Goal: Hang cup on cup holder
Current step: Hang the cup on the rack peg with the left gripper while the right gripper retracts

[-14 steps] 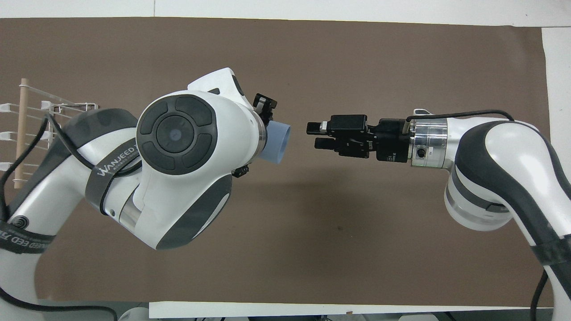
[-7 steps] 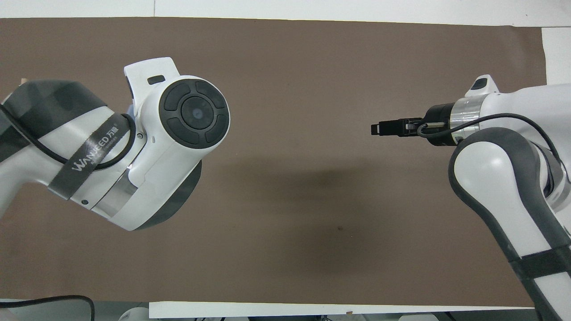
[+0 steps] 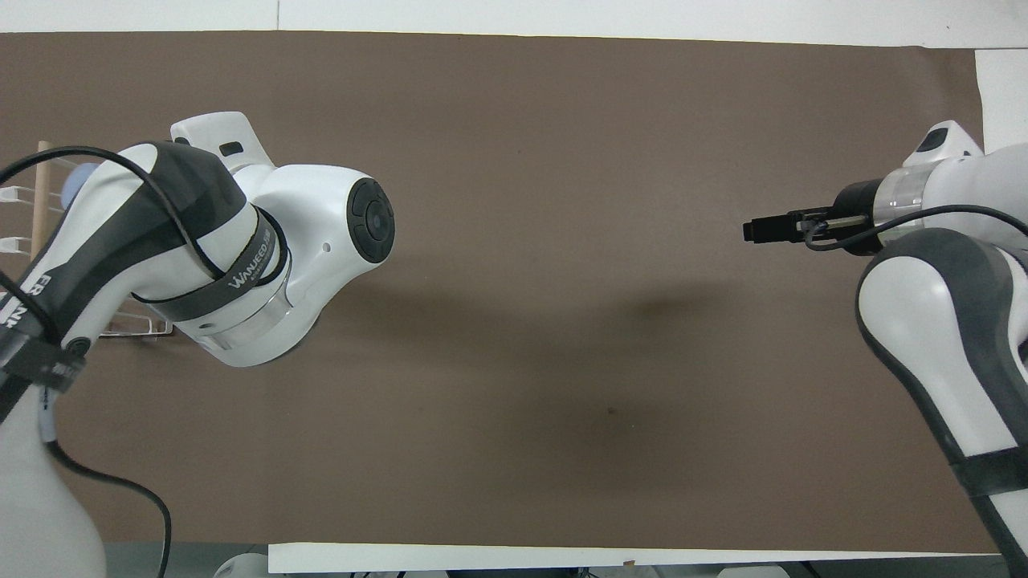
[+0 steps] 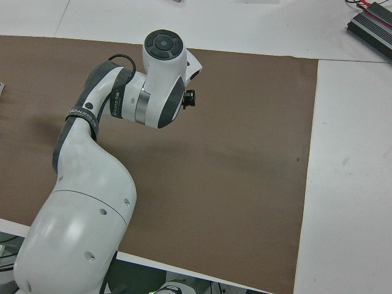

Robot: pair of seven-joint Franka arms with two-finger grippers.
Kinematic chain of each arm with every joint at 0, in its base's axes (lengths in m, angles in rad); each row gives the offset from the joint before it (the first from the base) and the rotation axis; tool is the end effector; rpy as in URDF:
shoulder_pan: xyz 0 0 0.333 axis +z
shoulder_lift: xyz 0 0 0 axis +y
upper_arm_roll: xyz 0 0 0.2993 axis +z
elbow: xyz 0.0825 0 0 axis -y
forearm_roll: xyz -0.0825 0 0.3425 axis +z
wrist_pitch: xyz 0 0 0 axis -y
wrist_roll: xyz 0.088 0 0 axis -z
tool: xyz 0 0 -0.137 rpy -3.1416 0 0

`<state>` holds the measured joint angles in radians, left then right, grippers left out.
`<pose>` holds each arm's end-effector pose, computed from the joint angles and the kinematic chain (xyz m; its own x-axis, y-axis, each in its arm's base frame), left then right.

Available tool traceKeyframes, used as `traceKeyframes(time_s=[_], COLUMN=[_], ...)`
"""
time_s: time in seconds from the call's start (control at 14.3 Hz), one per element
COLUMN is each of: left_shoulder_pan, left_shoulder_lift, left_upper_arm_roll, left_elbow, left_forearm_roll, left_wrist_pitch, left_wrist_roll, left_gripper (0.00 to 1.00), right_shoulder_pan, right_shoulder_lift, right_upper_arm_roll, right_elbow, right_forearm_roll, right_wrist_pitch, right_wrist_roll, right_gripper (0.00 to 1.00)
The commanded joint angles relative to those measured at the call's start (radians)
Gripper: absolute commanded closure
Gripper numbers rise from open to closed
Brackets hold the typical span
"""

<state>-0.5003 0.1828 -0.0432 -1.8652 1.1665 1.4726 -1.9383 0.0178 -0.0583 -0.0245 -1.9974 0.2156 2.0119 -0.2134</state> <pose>0.5123 -0.1523 0.4426 0.2475 0.2502 0.9360 0.9380 -0.3040 -0.1667 0.5127 0.0149 0.4619 0.9883 0.1109 0.1045 0.1287 -0.9747 -0.1830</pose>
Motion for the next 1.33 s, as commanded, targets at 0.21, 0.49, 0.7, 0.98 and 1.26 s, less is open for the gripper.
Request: traceKeyframes(time_s=[0.21,0.49,0.7,0.98,1.26], left_shoulder_pan=[0.103,0.135,0.148,0.174,0.177], left_shoulder_lift=[0.168,0.198,0.199,0.247,0.261], left_upper_arm_roll=[-0.004,-0.004,-0.006,-0.006,-0.007], left_elbow=[0.008,0.008,0.000,0.004,0.000], left_forearm_roll=[0.243,0.297,0.297,0.323,0.320], left_wrist_pitch=[-0.063,-0.054,-0.031,-0.028,0.000], left_wrist_roll=[-0.184,-0.212,-0.214,-0.246,-0.286], left_gripper=[1.00,1.00,1.00,1.00,1.00], right_shoulder_pan=[-0.101,-0.073,-0.039,-0.025,-0.039], right_shoulder_lift=[0.025,0.031,-0.017,-0.021,-0.026], right_upper_arm_roll=[0.008,0.008,-0.002,-0.011,-0.009], right_elbow=[0.426,0.473,0.428,0.388,0.378], right_forearm_roll=[-0.229,-0.277,-0.285,-0.285,-0.285], right_wrist_pitch=[-0.532,-0.581,-0.608,-0.622,-0.621], right_wrist_roll=[0.066,0.104,0.147,0.149,0.137], right_gripper=[0.01,0.01,0.01,0.01,0.01])
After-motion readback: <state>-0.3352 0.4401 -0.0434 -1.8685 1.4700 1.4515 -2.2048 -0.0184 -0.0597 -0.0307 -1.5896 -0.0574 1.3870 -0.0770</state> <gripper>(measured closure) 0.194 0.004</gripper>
